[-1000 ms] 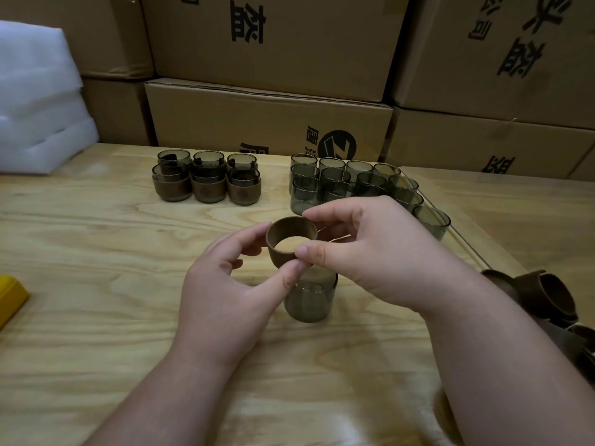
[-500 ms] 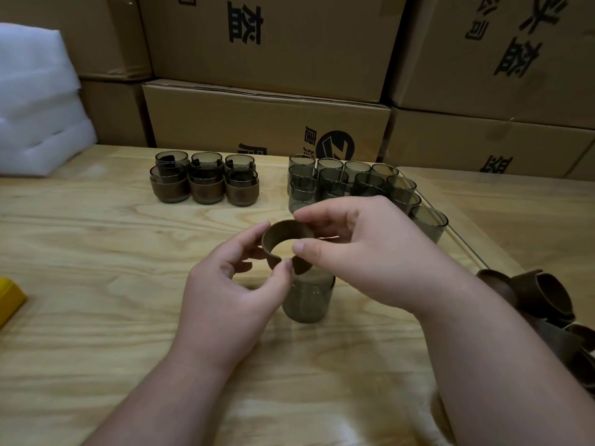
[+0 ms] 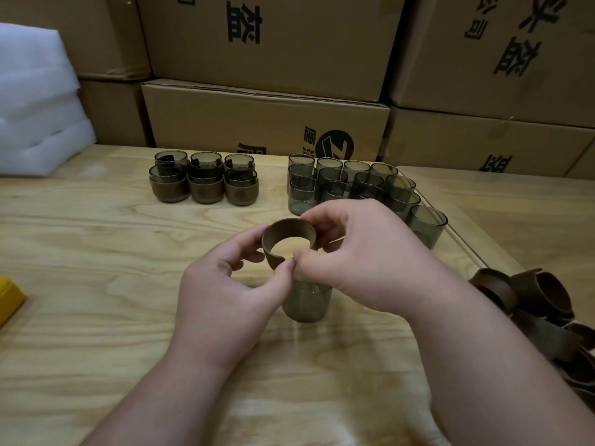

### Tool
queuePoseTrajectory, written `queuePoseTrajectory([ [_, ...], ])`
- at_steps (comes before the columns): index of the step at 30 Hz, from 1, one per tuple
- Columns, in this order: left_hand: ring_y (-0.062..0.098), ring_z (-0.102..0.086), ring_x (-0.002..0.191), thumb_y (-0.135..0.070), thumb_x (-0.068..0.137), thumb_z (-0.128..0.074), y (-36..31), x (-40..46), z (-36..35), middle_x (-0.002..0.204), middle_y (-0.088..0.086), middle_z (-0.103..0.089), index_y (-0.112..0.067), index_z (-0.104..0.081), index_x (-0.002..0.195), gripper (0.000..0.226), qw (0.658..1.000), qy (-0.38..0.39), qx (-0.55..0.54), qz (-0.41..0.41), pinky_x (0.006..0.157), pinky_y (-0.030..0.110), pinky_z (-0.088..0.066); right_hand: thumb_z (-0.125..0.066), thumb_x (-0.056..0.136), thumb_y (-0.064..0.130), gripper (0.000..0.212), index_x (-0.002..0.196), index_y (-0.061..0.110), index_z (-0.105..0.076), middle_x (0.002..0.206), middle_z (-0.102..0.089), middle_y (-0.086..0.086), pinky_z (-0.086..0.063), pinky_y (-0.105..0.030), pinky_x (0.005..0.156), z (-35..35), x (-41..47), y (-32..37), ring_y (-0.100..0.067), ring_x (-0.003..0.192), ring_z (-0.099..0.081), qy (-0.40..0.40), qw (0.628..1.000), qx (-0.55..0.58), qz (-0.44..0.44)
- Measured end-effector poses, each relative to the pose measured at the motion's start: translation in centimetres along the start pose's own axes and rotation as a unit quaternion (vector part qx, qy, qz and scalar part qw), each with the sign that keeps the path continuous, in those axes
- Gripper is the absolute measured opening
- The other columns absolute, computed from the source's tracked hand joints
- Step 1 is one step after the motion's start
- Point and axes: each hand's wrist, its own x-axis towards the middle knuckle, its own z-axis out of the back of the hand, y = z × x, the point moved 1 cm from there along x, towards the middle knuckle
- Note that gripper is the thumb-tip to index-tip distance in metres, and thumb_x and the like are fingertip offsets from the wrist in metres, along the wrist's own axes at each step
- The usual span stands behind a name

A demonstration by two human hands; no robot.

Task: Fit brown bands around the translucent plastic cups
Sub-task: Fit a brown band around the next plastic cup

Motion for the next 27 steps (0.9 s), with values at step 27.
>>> queuePoseTrajectory([
  [27,-0.014,-0.066,0.087,-0.030,0.063,-0.073,-1.1,-0.4,-0.3,0.086,-0.038,-0.071,-0.058,-0.067,0.087,0.038,0.995,0.093,0.028,0.004,0.075,-0.004,-0.039,-0.064,0.063,0.031,0.056,0.119,0.037,-0.068,0.111,-0.073,0.023,-0.062,-0.038,0.086,1.3,-0.5,-0.8,-0.003,0.089,-0.074,0.055,0.994,-0.031,-0.084],
])
